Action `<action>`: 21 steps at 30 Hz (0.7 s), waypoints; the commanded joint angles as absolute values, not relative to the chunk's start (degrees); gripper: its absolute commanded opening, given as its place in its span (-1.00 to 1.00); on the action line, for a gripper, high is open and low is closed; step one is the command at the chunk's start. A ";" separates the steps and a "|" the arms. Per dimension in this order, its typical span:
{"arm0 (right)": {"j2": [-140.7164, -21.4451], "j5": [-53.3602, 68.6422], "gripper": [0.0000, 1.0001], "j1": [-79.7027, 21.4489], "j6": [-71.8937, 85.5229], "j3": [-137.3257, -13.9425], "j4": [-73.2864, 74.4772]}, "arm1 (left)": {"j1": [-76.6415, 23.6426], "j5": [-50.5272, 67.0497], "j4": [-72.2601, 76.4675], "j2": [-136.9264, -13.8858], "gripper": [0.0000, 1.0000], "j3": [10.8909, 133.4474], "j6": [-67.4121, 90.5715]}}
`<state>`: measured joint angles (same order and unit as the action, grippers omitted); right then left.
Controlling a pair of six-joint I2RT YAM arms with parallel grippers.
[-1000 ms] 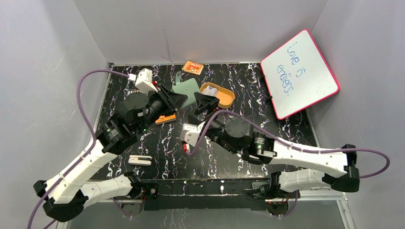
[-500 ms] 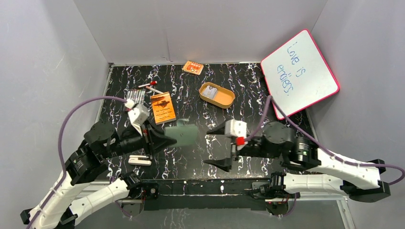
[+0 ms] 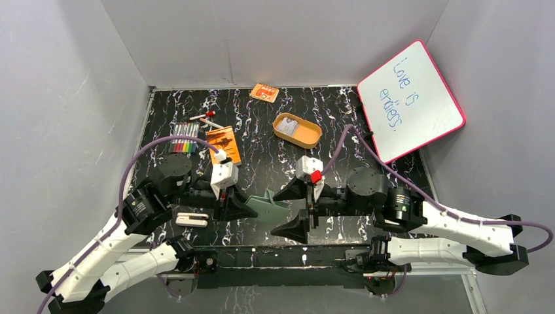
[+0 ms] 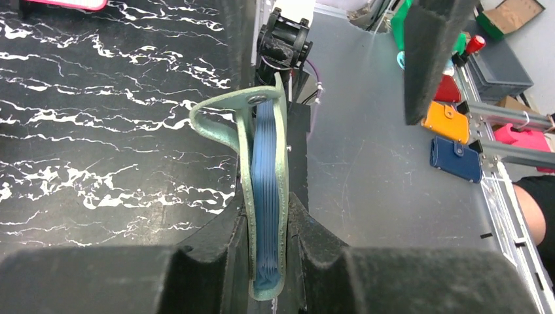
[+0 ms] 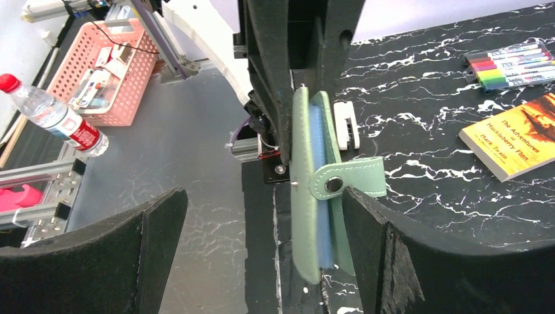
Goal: Put the credit cards into the card holder
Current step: Close the card holder.
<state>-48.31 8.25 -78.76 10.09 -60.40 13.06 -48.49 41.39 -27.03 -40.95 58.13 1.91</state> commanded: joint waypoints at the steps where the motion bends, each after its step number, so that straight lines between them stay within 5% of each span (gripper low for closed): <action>1: -48.33 8.88 0.89 -78.84 12.11 -62.35 12.44 | -48.48 46.38 -24.23 -39.81 -1.00 61.26 -3.13; 21: -46.61 8.13 0.95 -78.84 13.19 -60.92 11.52 | -48.48 45.79 -31.55 -35.63 -1.00 64.20 -11.03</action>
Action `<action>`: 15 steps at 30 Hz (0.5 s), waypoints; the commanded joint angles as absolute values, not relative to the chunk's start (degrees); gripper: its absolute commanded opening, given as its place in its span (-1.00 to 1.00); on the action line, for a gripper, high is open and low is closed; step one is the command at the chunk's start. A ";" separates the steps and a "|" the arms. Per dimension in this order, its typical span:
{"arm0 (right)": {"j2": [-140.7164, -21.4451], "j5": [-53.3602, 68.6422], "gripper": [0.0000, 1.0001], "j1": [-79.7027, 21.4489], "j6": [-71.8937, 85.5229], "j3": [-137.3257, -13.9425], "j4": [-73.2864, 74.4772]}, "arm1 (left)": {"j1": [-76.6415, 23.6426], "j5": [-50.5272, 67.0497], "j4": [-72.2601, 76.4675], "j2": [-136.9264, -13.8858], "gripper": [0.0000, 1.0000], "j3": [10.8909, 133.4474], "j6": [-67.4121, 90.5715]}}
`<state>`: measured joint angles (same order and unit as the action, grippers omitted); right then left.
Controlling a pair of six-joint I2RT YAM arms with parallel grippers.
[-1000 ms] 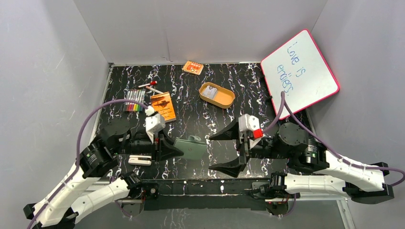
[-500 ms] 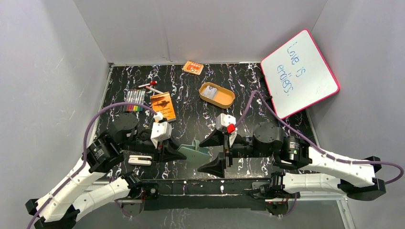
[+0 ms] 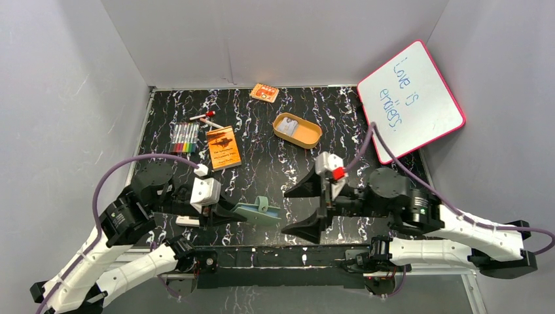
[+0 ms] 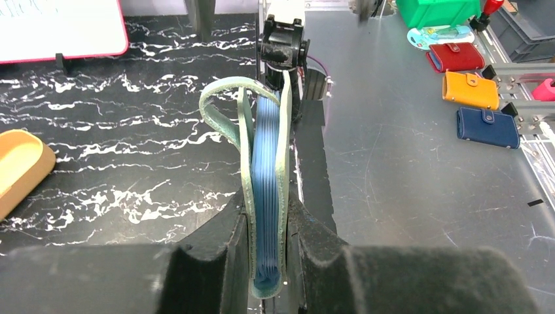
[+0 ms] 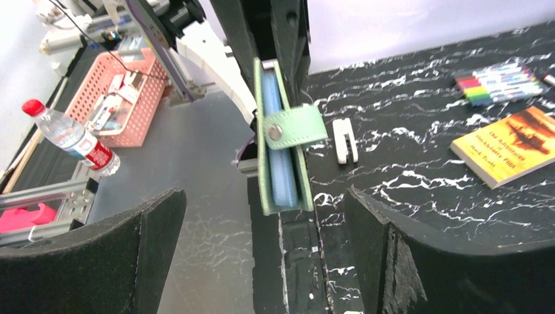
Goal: Put the credit cards into the card holder
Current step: Close the card holder.
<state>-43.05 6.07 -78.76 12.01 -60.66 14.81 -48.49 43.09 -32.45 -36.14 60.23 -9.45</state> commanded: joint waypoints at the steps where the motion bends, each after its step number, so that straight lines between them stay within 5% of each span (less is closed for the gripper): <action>1: -47.26 8.94 0.94 -78.79 13.45 -60.70 10.60 | -48.43 46.12 -31.51 -35.65 -1.00 64.65 -11.06; 9: -52.06 12.41 0.79 -78.84 14.94 -60.43 5.61 | -48.48 47.27 -31.69 -35.54 -1.00 65.63 -12.14; 15: -52.94 12.80 0.34 -78.84 14.78 -60.91 3.64 | -48.45 47.10 -32.16 -34.91 -1.00 65.30 -12.74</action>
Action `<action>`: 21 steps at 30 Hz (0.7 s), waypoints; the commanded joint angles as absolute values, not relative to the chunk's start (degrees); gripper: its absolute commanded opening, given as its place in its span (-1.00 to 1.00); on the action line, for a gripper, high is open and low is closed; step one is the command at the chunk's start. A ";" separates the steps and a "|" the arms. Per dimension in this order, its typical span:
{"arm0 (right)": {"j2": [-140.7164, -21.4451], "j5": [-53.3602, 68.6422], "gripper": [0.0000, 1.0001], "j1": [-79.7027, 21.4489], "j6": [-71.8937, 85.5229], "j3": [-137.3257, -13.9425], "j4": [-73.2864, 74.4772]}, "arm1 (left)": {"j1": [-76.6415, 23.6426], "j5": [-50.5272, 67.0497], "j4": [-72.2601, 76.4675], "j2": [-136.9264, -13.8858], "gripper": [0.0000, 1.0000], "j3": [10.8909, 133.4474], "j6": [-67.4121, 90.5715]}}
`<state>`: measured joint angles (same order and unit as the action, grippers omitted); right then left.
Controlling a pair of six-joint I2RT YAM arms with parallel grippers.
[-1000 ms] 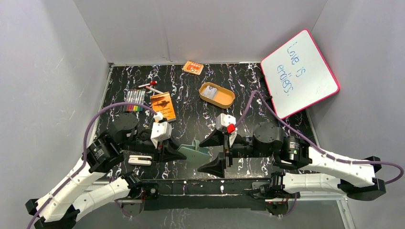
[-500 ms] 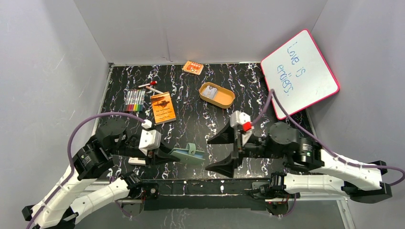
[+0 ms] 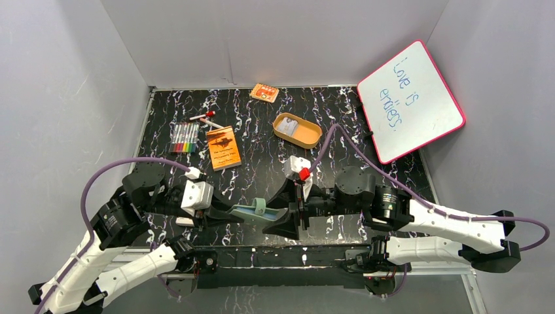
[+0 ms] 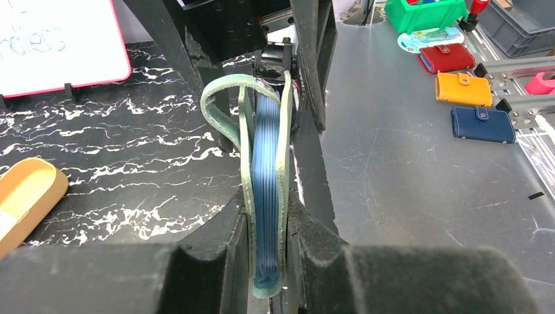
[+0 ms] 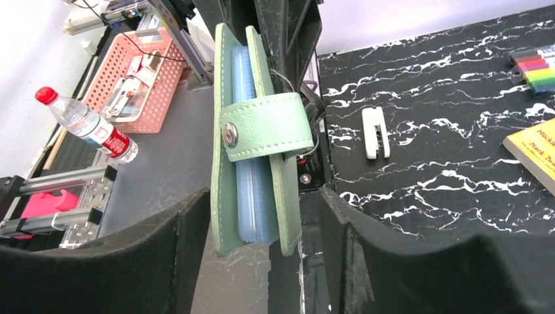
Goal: Put the credit cards into the card holder
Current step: Close the card holder.
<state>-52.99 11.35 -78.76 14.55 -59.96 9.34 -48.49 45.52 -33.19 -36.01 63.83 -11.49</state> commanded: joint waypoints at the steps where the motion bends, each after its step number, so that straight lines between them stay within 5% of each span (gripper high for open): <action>1: -53.56 13.09 0.26 -78.84 14.70 -61.17 3.83 | -48.45 47.11 -32.17 -34.85 -1.00 65.27 -12.86; 10: -56.36 15.25 -0.69 -78.79 15.01 -61.77 3.05 | -48.45 46.49 -31.59 -34.78 -1.00 66.12 -13.15; 12: -55.49 14.91 -1.00 -78.83 15.03 -61.17 1.00 | -48.43 44.97 -30.51 -34.29 -0.54 65.96 -11.83; 14: -54.04 13.10 -1.00 -78.77 14.69 -60.30 -2.58 | -48.49 40.15 -28.11 -32.75 0.11 64.89 -9.02; 17: -51.16 7.79 -1.00 -78.79 14.41 -56.60 -10.83 | -48.43 27.13 -20.42 -27.57 0.72 60.42 -2.38; 21: -49.94 1.59 -1.00 -78.83 14.07 -52.12 -22.27 | -48.43 13.31 -4.91 -18.34 0.77 49.07 10.99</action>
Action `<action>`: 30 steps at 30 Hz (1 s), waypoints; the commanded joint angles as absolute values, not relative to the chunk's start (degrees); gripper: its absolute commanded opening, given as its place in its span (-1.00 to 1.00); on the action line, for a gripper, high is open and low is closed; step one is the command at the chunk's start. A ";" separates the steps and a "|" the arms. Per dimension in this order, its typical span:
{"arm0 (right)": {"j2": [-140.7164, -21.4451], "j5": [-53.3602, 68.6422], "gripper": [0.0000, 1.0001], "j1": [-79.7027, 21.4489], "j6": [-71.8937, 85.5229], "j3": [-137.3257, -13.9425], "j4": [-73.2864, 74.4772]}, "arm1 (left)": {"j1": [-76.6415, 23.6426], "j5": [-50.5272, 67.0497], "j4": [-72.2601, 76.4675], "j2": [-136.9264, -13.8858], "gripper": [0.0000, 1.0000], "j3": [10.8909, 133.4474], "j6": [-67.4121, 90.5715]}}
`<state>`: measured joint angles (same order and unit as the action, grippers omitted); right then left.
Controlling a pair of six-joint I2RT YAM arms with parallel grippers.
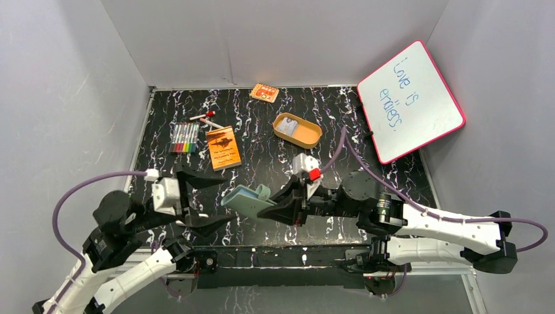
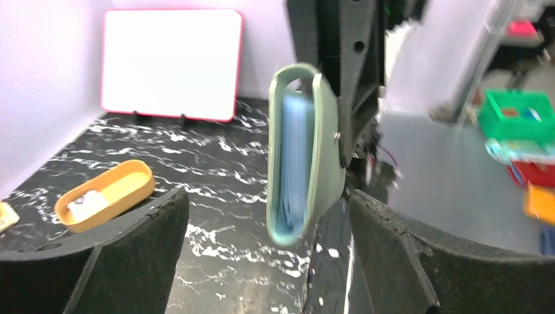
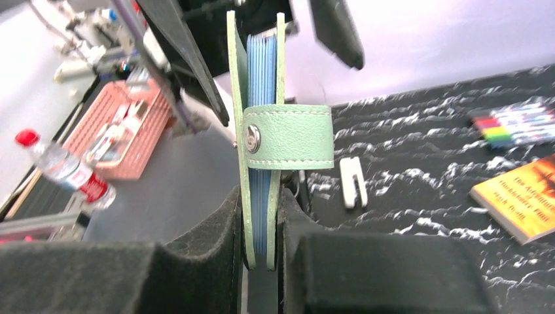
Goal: Put the credit cards into the card holder
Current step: Close the card holder.
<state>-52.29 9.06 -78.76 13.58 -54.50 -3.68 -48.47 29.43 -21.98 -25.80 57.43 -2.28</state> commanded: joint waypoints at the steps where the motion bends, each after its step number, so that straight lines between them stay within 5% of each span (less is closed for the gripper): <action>1: -49.97 0.54 -1.00 -78.83 14.17 -50.87 -25.44 | -48.45 11.32 -1.45 -16.76 0.78 46.77 15.04; 12: -52.70 -9.93 -1.00 -78.84 16.42 -46.75 -41.99 | -48.43 5.51 21.12 -22.38 0.74 37.92 45.81; 23: -52.04 -13.79 -1.00 -78.83 18.19 -44.73 -44.36 | -48.49 17.58 36.66 -32.87 0.28 38.04 50.80; 30: -51.54 -15.31 -1.00 -78.84 18.63 -43.94 -44.56 | -48.43 18.32 39.61 -32.79 -0.20 36.63 50.32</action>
